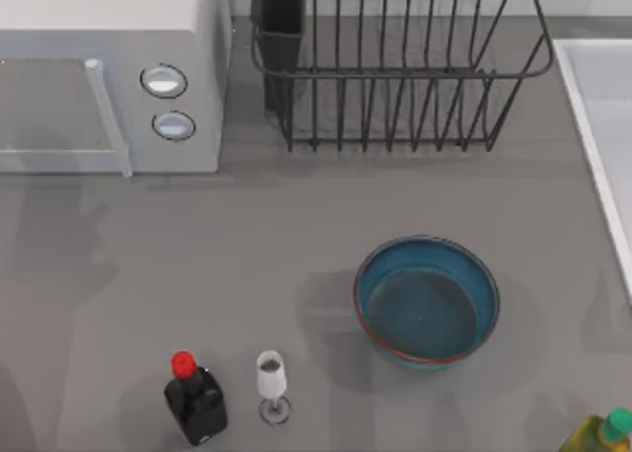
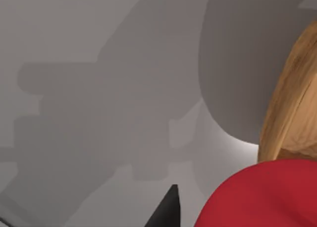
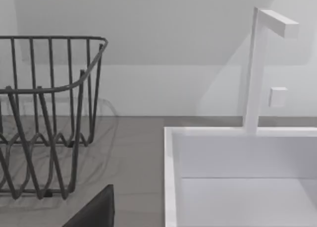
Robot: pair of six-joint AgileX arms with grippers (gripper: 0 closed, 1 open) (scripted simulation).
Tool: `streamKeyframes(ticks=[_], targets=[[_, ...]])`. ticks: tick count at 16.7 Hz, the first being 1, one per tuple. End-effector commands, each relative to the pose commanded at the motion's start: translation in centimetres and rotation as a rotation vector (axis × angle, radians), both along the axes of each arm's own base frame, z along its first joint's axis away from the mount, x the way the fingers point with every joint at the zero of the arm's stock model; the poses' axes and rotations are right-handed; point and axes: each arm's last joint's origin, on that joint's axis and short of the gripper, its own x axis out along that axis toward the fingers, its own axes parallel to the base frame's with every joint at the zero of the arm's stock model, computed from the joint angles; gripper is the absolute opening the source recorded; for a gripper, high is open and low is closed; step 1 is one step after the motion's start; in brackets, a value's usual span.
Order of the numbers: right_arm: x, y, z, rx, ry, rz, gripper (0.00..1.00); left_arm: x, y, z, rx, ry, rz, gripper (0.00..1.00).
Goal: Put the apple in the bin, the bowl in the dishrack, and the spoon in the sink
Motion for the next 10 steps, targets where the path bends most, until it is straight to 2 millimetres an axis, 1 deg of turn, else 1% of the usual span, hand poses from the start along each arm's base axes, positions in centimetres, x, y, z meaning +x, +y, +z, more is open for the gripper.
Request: streamKeyframes(ticks=[6, 10], targets=[[0.0, 0.0, 0.0, 0.000, 0.000, 0.000, 1.00, -3.0, 3.4, -0.5, 0.066, 0.022, -0.431, 0.00], [0.0, 0.0, 0.0, 0.000, 0.000, 0.000, 1.00, -4.2, 4.8, -1.0, 0.113, 0.034, -0.635, 0.00]])
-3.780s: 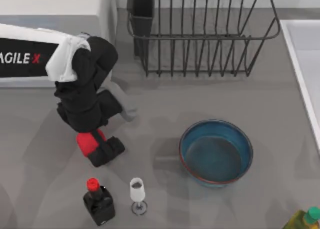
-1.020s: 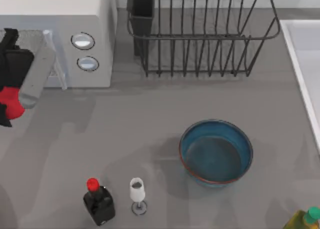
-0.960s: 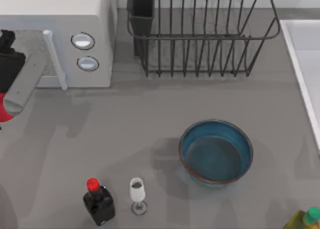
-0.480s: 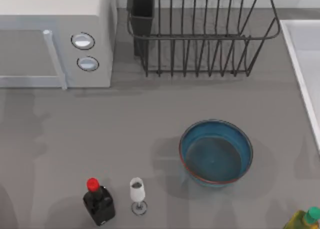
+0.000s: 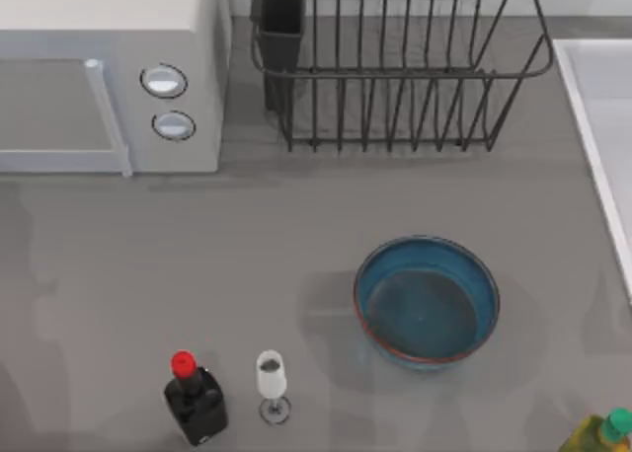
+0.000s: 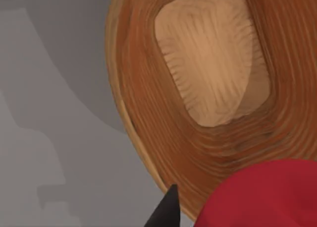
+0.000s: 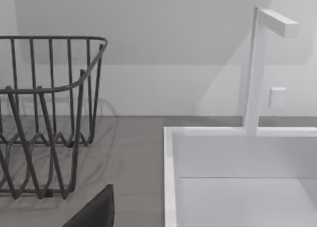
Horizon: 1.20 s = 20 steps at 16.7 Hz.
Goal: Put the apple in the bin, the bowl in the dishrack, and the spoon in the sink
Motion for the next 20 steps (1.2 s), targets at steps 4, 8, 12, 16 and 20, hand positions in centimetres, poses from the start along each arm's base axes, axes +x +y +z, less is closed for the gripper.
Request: streamKeyframes(ticks=[4, 8, 12, 16, 20], targets=[[0.0, 0.0, 0.0, 0.000, 0.000, 0.000, 1.00, -0.6, 0.9, -0.4, 0.036, 0.008, -0.122, 0.00], [0.0, 0.0, 0.0, 0.000, 0.000, 0.000, 1.00, -0.7, 1.1, -0.5, 0.046, 0.010, -0.151, 0.00], [0.0, 0.0, 0.0, 0.000, 0.000, 0.000, 1.00, -0.6, 1.1, -0.5, 0.043, 0.011, -0.156, 0.00], [0.0, 0.0, 0.0, 0.000, 0.000, 0.000, 1.00, -0.4, 1.3, -2.3, 0.044, 0.010, -0.152, 0.00], [0.0, 0.0, 0.0, 0.000, 0.000, 0.000, 1.00, -0.2, 1.9, -5.9, 0.049, 0.004, -0.145, 0.00]])
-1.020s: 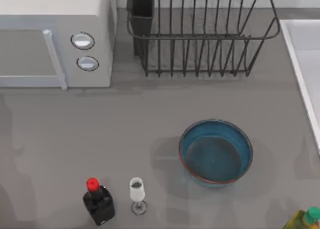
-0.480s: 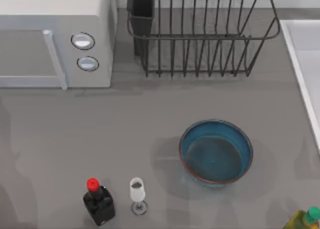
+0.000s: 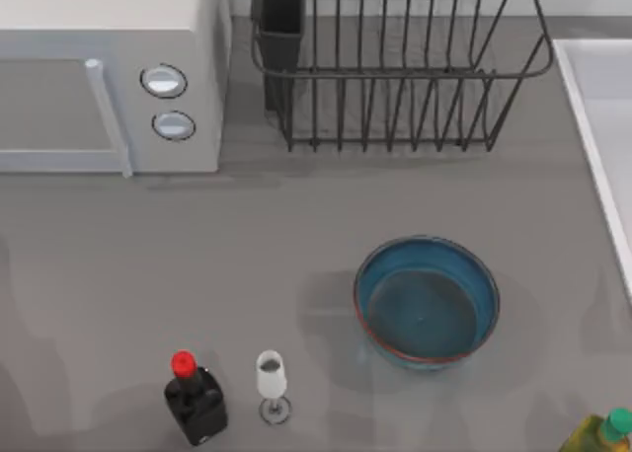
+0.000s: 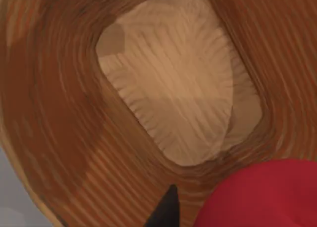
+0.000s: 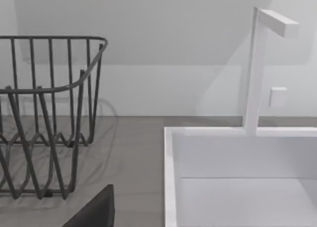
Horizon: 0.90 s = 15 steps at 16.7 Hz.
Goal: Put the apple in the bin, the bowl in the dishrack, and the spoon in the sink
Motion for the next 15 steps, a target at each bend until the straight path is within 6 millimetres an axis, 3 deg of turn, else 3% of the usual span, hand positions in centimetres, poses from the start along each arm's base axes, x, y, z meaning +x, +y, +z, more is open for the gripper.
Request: streamKeyframes(ticks=[2, 6, 15], targets=[[0.00, 0.00, 0.00, 0.000, 0.000, 0.000, 1.00, -0.11, 0.09, -1.27, -0.002, 0.004, -0.004, 0.00], [0.00, 0.00, 0.00, 0.000, 0.000, 0.000, 1.00, -0.14, 0.10, -1.54, -0.003, 0.006, -0.006, 0.00], [0.00, 0.00, 0.00, 0.000, 0.000, 0.000, 1.00, -0.14, 0.10, -1.54, -0.003, 0.006, -0.006, 0.68]])
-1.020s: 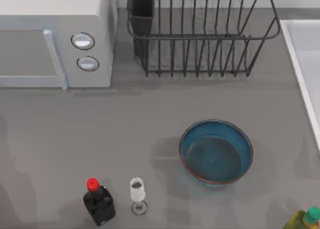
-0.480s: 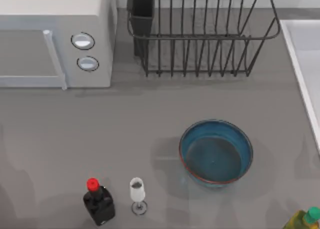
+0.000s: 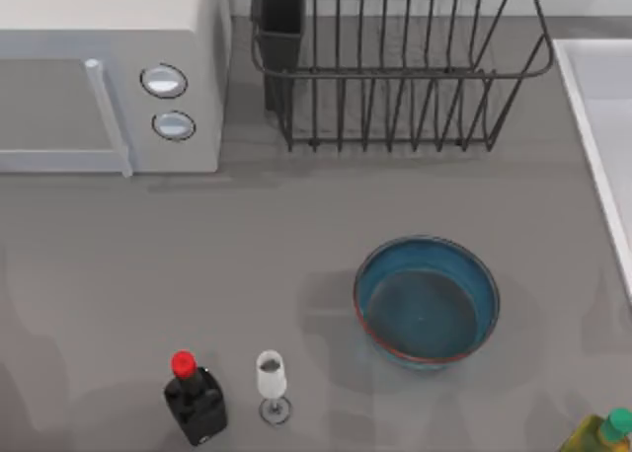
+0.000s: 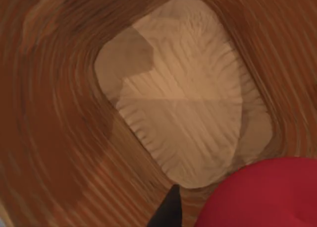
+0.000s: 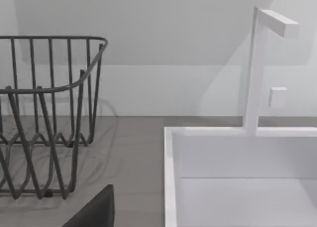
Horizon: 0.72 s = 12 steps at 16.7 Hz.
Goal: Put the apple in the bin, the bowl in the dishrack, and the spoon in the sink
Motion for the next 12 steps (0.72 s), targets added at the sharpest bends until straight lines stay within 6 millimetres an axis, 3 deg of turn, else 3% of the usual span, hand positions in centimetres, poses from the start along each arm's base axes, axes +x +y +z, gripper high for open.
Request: streamKeyframes(ticks=[4, 12], targets=[[0.00, 0.00, 0.00, 0.000, 0.000, 0.000, 1.00, 0.00, 0.00, 0.00, 0.000, 0.000, 0.000, 0.98], [0.00, 0.00, 0.00, 0.000, 0.000, 0.000, 1.00, 0.00, 0.00, 0.00, 0.000, 0.000, 0.000, 1.00]])
